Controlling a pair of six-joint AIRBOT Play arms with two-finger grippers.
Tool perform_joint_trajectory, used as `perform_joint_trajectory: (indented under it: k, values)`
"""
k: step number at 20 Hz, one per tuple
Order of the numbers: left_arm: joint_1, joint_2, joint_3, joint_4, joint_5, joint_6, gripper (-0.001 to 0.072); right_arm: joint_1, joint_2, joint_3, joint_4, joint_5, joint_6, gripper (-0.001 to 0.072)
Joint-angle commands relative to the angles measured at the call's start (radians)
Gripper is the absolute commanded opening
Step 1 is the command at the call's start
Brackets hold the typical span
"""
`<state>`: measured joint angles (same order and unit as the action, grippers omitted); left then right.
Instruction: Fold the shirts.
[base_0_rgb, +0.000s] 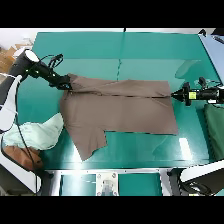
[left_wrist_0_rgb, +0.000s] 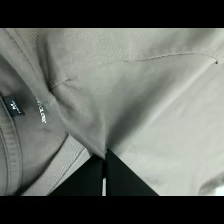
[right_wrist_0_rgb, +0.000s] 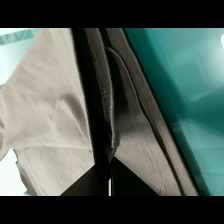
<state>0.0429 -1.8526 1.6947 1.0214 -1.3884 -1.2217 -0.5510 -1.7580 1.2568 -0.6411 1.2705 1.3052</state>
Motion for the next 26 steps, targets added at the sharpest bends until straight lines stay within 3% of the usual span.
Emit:
perform_joint_trajectory:
  k: [1,12,17,24,25,26]
  values:
    - [0.000,-0.001,-0.004,-0.011,-0.018,-0.009,0.0025,0.000,0.000,-0.001,-0.026,0.029,0.039,0.0013]
    - [0.003,0.003,-0.001,-0.008,-0.066,-0.037,0.0025,-0.001,0.003,0.048,-0.026,0.048,0.058,0.0012]
    - [0.003,0.005,0.039,-0.003,-0.154,-0.060,0.0024,-0.002,0.003,0.048,-0.110,0.050,0.084,0.0012]
    - [-0.001,0.001,-0.006,0.026,-0.123,-0.088,0.0025,0.000,0.003,0.047,-0.172,0.042,0.083,0.0013]
    - [-0.001,0.001,-0.020,0.025,-0.111,-0.087,0.0025,0.000,0.003,0.047,-0.171,0.038,0.083,0.0034]
    - [0.000,0.001,-0.024,0.025,-0.113,-0.087,0.0029,0.000,0.003,0.047,-0.171,0.039,0.083,0.0161]
